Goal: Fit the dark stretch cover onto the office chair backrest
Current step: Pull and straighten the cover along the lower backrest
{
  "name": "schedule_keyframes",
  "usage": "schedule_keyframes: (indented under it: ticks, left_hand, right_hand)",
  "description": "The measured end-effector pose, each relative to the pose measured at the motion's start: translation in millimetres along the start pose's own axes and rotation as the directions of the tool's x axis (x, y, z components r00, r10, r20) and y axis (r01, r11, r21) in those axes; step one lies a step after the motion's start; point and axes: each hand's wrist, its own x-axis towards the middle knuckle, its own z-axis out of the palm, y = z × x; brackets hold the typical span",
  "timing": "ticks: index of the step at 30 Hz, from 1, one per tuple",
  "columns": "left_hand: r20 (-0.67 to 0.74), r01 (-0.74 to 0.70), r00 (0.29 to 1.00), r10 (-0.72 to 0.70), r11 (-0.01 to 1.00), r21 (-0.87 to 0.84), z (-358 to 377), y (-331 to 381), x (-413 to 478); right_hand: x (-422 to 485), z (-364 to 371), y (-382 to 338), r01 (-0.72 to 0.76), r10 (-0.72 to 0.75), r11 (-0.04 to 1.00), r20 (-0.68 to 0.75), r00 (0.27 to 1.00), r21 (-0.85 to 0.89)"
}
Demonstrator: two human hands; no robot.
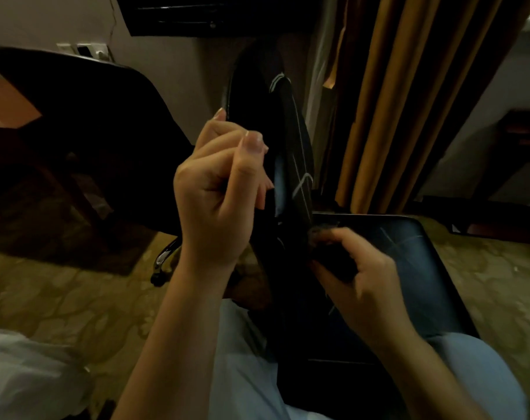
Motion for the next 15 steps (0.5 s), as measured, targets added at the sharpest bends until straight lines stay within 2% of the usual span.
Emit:
schedule_keyframes:
  ticks: [2,4,8,11,15]
  left_hand:
    - [-0.019,-0.005,1.0,0.005,1.0,-0.001,2.4,-1.5,-0.9]
    - [-0.024,-0.009,1.0,0.009,1.0,-0.004,3.4,-1.0,-1.5]
    - [0.001,-0.011,1.0,0.011,1.0,0.017,0.9,2.6,-1.1]
    - [0.034,-0.016,0.999,0.015,0.999,0.03,-2.8,4.2,0.3]
    - [0.05,-0.02,0.999,0.018,0.999,0.037,-5.3,3.3,1.0]
  right_hand:
    - [-4.1,-3.7,6.5,-0.045,0.045,0.998,0.022,0.999,-0.033]
    - [0.3,-9.0,0.6,-0.032,0.032,0.999,0.026,0.999,-0.015]
    - [22.8,-13.3,-37.3,0.119,-0.115,0.98,-0.034,0.993,0.158]
    - [32.6,-3.2,-51.9,0.193,-0.187,0.972,-0.057,0.981,0.132]
    - [23.1,3.1,-38.9,0.158,-0.151,0.981,-0.071,0.986,0.112]
